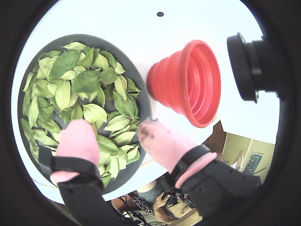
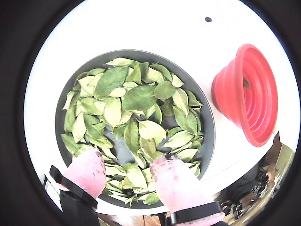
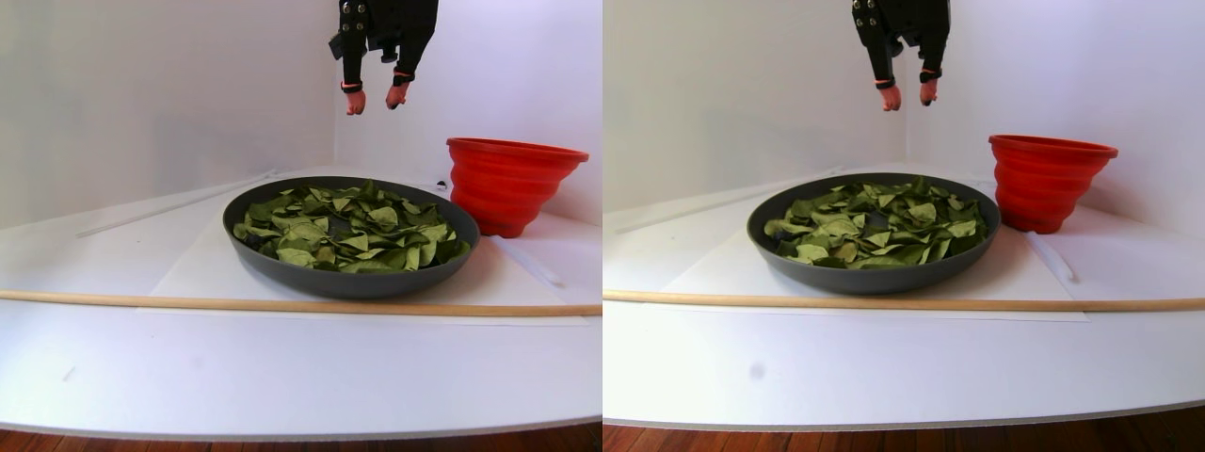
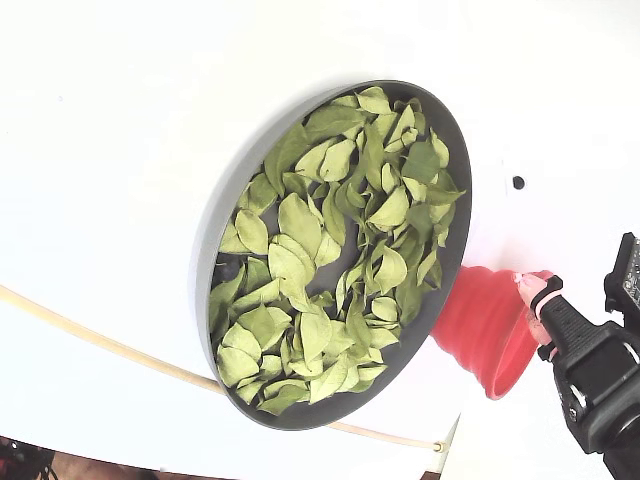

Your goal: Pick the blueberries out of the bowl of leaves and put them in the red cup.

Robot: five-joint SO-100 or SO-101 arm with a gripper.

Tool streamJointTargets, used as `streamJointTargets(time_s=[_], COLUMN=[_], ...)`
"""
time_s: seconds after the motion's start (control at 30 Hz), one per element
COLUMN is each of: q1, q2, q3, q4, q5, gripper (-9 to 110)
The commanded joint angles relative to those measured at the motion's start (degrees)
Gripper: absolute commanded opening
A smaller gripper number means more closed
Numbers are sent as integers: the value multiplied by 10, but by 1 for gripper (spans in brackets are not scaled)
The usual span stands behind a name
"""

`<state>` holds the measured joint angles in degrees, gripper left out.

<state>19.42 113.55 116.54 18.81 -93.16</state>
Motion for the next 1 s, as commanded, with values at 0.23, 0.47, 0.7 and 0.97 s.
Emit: streamJointTargets(time_s=[0.23,0.47,0.7,0.97], q1=[-25,-41,-64,-84], q2=[89,106,133,148], q3=[14,34,59,77], q4=[18,33,48,59], q5=[7,11,18,25], gripper=[18,18,18,18])
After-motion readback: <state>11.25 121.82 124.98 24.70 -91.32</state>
